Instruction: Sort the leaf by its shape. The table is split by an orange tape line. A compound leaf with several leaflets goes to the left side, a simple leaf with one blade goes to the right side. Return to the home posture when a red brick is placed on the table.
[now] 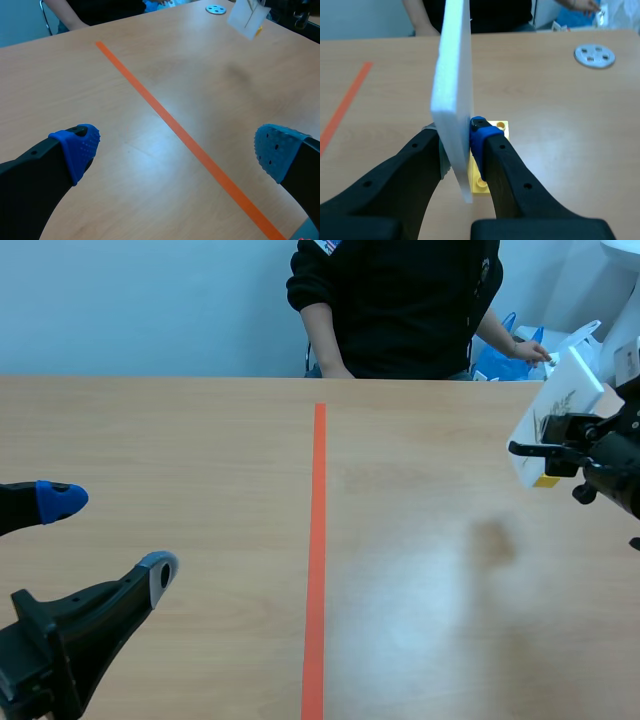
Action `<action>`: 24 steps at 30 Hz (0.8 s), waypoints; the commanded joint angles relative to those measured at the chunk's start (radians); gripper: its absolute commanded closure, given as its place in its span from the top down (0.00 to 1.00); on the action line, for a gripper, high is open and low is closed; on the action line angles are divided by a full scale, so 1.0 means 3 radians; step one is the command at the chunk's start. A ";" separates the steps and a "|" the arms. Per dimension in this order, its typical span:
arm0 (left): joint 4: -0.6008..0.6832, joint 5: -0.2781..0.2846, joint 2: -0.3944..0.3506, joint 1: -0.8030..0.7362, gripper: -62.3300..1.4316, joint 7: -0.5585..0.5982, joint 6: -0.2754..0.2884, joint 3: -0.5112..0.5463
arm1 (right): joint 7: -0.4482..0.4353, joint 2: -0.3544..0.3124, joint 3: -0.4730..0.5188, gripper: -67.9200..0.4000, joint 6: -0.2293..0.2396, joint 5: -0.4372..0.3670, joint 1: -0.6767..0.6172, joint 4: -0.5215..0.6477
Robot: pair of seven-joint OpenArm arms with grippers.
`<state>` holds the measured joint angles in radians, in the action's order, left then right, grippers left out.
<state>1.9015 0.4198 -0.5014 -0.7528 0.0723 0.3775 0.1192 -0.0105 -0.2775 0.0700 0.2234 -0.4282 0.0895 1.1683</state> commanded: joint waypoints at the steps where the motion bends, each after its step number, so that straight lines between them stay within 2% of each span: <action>1: 0.0079 0.0020 0.0008 0.0009 1.00 0.0045 0.0009 0.0003 | -0.0086 -0.0050 -0.0017 0.05 0.0003 -0.0024 0.0217 -0.0117; 4: 0.0079 0.0020 0.0008 0.0009 1.00 0.0045 0.0009 0.0003 | -0.0164 -0.0047 -0.0065 0.05 0.0001 -0.0013 0.0404 -0.0430; 11: 0.0079 0.0020 0.0008 0.0009 1.00 0.0046 0.0009 0.0003 | -0.0379 -0.0034 -0.0178 0.05 -0.0003 0.0238 0.0743 -0.1049; 14: 0.0079 0.0020 0.0008 0.0009 1.00 0.0046 0.0009 0.0003 | -0.0495 -0.0032 -0.0278 0.06 -0.0079 0.0289 0.0832 -0.1277; 22: 0.0079 0.0020 0.0008 0.0009 1.00 0.0046 0.0009 0.0003 | -0.0566 -0.0034 -0.0388 0.06 -0.0102 0.0458 0.0862 -0.1472; 24: 0.0079 0.0020 0.0008 0.0009 1.00 0.0046 0.0009 0.0003 | -0.0573 -0.0034 -0.0388 0.12 -0.0114 0.0456 0.0855 -0.1472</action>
<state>1.9015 0.4198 -0.5014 -0.7528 0.0723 0.3775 0.1192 -0.1604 -0.2722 -0.0437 0.1936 -0.2836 0.3233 0.7021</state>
